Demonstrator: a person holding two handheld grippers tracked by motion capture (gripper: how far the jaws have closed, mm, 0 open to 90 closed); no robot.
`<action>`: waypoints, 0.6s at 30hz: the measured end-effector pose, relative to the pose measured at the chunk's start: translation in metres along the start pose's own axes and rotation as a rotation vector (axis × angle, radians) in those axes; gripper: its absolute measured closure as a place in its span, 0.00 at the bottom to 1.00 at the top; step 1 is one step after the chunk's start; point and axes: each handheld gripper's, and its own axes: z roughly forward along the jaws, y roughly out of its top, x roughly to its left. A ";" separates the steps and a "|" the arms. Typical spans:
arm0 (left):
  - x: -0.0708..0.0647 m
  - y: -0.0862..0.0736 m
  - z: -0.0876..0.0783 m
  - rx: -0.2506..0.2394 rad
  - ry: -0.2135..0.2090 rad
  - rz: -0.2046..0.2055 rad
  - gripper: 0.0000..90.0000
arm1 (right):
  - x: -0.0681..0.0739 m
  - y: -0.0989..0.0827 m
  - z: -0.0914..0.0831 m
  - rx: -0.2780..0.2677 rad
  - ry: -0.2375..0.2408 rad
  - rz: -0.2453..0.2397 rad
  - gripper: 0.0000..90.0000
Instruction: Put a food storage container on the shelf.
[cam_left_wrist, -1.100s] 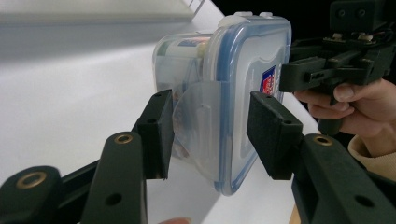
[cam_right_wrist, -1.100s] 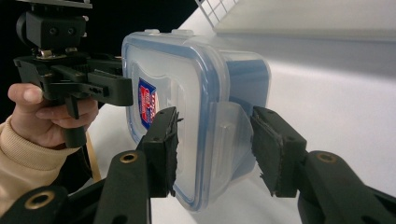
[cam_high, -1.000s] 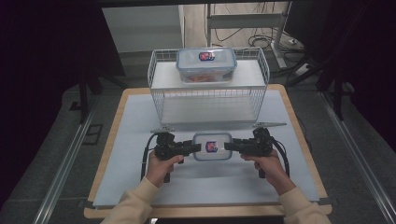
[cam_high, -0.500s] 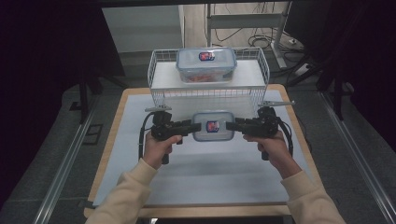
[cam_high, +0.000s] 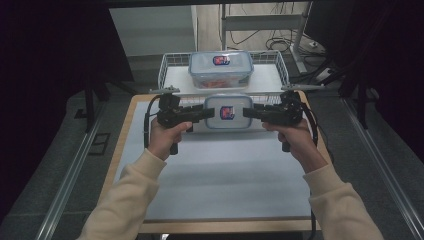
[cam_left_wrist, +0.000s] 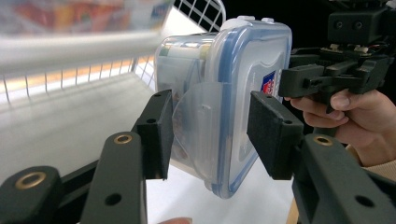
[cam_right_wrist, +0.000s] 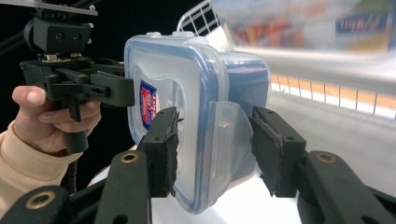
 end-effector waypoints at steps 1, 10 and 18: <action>0.000 0.000 0.000 0.000 0.000 0.000 0.58 | 0.000 0.000 0.000 0.000 0.000 0.000 0.58; 0.005 0.032 -0.005 -0.006 0.010 0.021 0.57 | -0.002 0.031 0.006 -0.016 0.000 -0.020 0.58; 0.011 0.049 -0.003 -0.015 0.017 0.026 0.57 | -0.006 0.047 0.010 -0.023 0.000 -0.019 0.58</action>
